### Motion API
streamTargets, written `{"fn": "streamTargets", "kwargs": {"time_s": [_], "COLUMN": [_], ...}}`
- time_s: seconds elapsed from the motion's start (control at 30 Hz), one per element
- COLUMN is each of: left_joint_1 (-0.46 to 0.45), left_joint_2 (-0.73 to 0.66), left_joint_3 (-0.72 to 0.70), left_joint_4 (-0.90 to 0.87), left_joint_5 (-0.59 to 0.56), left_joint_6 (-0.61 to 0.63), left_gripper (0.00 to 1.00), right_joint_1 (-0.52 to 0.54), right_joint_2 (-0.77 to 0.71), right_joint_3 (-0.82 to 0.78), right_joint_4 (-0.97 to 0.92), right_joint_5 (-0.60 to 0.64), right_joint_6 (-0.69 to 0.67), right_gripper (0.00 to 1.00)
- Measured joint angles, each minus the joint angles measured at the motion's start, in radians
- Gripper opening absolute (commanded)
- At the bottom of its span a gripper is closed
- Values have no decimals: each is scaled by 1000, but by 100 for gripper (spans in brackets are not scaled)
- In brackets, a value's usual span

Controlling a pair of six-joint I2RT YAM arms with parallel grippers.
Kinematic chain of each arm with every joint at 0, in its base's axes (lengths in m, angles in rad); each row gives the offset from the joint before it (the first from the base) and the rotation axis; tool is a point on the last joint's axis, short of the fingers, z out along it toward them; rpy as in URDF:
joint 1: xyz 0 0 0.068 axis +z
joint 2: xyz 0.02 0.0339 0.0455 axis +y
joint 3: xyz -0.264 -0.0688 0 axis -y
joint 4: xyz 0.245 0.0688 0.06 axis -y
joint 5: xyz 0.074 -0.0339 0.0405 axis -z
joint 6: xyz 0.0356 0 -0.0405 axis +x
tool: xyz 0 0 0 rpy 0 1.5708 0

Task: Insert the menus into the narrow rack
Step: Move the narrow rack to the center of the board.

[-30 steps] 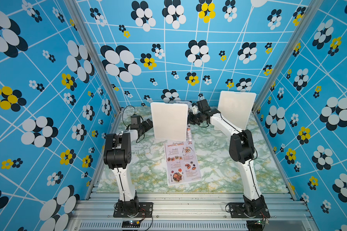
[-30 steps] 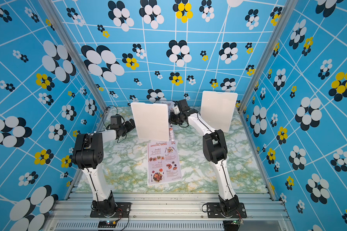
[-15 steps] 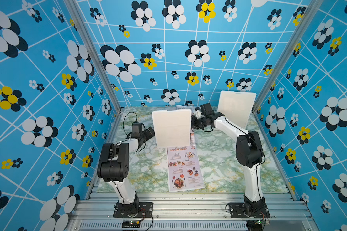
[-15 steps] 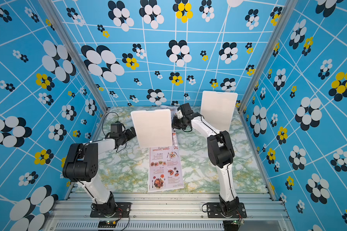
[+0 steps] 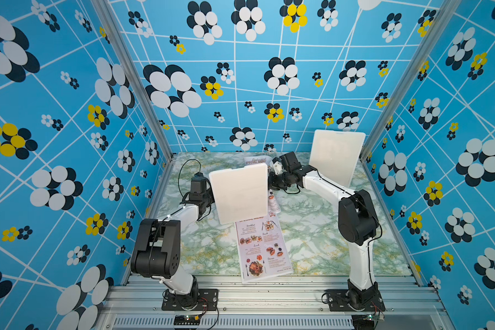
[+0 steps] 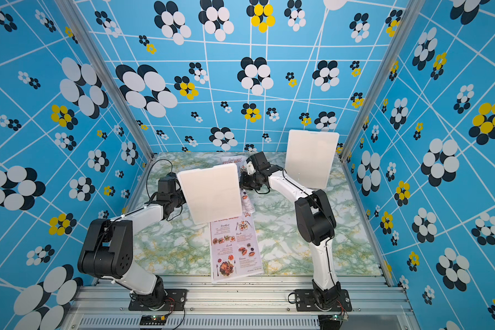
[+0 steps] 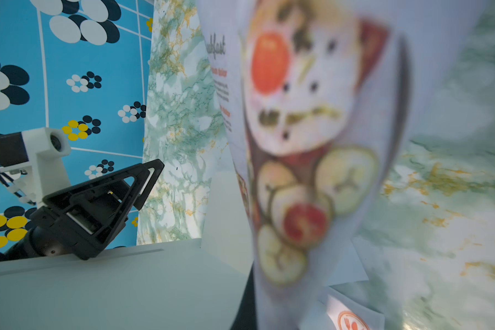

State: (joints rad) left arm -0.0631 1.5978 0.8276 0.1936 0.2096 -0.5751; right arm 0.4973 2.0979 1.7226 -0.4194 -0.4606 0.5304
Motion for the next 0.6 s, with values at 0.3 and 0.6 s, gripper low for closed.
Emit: {"fn": "streamTargets", "kwargs": {"time_s": [0.3, 0.6], "left_joint_1": [116, 202], "left_joint_2": [-139, -373], "left_joint_3": [-8, -71], "left_joint_4": [-45, -63], "left_joint_5": [-3, -49], "left_joint_6": [23, 21], "left_gripper": [99, 99], "right_joint_1": [-32, -92], "right_joint_2": [-56, -179], "right_joint_3": [18, 172], "right_joint_4": [-82, -151], "right_joint_5": [44, 65], "right_joint_6": [-47, -97], "right_gripper": [0, 0]}}
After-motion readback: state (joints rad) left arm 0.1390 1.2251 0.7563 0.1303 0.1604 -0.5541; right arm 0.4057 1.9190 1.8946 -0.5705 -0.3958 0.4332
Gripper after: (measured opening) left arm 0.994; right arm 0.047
